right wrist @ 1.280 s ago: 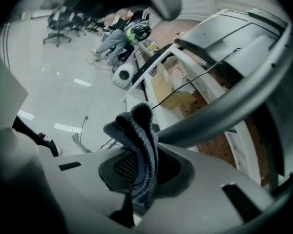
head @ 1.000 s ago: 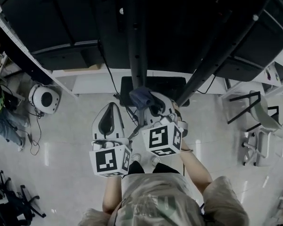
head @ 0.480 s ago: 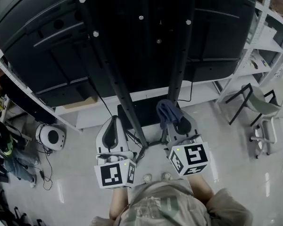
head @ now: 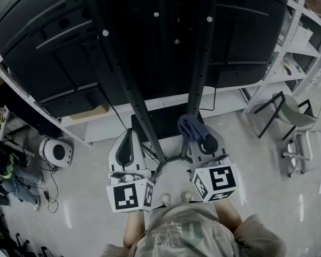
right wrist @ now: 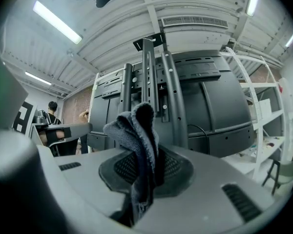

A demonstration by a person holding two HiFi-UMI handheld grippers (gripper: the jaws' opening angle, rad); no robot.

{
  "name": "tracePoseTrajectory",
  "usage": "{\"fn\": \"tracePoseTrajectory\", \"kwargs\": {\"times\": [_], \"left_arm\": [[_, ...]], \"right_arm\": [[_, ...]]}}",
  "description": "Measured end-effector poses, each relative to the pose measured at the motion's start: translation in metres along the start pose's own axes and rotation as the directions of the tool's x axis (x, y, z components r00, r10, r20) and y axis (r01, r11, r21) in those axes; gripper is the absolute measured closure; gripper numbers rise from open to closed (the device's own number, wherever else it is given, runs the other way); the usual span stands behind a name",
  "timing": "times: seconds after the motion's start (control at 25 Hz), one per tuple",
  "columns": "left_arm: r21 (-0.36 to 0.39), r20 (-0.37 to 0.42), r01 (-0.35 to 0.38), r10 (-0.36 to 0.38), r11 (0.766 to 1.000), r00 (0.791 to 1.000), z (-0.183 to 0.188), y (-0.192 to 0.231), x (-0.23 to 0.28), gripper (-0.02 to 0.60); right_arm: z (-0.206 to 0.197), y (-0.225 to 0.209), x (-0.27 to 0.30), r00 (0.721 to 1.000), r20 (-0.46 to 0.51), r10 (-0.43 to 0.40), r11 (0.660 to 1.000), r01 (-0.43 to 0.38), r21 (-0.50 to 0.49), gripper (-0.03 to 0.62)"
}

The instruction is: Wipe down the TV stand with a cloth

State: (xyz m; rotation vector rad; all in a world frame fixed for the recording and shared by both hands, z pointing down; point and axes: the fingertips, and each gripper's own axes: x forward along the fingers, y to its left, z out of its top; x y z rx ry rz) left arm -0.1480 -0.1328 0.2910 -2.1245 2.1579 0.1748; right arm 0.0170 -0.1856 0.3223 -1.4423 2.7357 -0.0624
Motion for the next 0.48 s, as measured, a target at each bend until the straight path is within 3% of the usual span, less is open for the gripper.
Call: {"fn": "tracePoseTrajectory", "kwargs": {"times": [0.48], "left_arm": [[0.008,-0.004,0.009,-0.009,1.000,1.000,0.0021,-0.0023,0.0005,0.566]], "right_arm": [[0.0057,0.0011,-0.0010,1.000,0.010,-0.005,1.000,0.005,-0.015,0.537]]}}
